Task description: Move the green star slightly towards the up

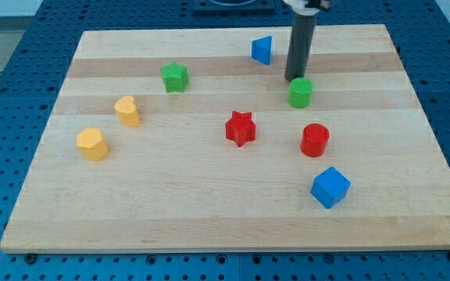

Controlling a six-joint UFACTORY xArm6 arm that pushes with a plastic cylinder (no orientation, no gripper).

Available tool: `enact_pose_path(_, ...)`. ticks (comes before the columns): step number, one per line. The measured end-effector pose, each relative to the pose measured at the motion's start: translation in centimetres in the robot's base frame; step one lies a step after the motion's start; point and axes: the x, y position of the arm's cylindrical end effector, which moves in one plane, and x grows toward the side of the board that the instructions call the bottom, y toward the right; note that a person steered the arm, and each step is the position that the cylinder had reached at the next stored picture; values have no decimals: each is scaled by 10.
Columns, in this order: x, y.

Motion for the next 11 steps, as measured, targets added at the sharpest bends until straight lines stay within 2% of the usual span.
enact_pose_path(1, 2, -12)
enact_pose_path(3, 34, -86)
enact_pose_path(5, 10, -191)
enact_pose_path(7, 10, -204)
enact_pose_path(9, 7, -262)
enact_pose_path(11, -37, -273)
